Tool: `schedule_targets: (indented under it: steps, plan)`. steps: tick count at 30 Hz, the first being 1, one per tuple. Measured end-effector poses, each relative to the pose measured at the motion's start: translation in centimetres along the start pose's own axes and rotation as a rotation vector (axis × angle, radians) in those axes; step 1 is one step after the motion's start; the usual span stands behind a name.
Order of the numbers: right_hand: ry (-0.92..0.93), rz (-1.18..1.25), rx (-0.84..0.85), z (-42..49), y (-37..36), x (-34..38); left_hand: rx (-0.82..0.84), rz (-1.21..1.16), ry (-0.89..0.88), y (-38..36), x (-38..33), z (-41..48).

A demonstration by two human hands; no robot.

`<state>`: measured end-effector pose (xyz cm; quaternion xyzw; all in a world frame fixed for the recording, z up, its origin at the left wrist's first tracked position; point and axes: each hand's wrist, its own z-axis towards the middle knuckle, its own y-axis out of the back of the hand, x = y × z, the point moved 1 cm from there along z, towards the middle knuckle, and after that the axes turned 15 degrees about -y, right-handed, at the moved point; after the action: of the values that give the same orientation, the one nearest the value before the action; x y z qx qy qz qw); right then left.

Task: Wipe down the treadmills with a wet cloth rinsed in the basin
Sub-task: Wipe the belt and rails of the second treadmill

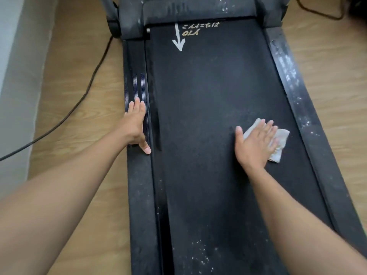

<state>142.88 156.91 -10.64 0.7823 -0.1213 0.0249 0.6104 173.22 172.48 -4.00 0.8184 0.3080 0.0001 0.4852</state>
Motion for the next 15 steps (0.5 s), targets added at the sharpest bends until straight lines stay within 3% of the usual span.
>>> schedule_targets:
  steps: [4, 6, 11, 13, 15]
  plan:
    - [0.569, -0.071, 0.040, -13.4, -5.8, 8.1, -0.015, 0.010, -0.007, -0.3, 0.3, 0.1]
    - [0.742, -0.113, 0.064, -17.8, -7.6, 9.6, -0.009, 0.021, -0.009, -0.4, 0.2, 0.3]
    - [1.144, -0.249, 0.100, -13.1, -5.3, 4.0, 0.021, 0.034, 0.002, -0.1, -0.2, 0.4]
    - [1.108, -0.287, 0.068, -7.7, -3.3, 0.6, 0.021, 0.029, 0.004, -0.1, 0.1, 0.1]
    - [0.882, -0.306, 0.013, -1.1, -0.8, -3.0, 0.019, 0.017, 0.013, -0.3, 0.1, -0.1]
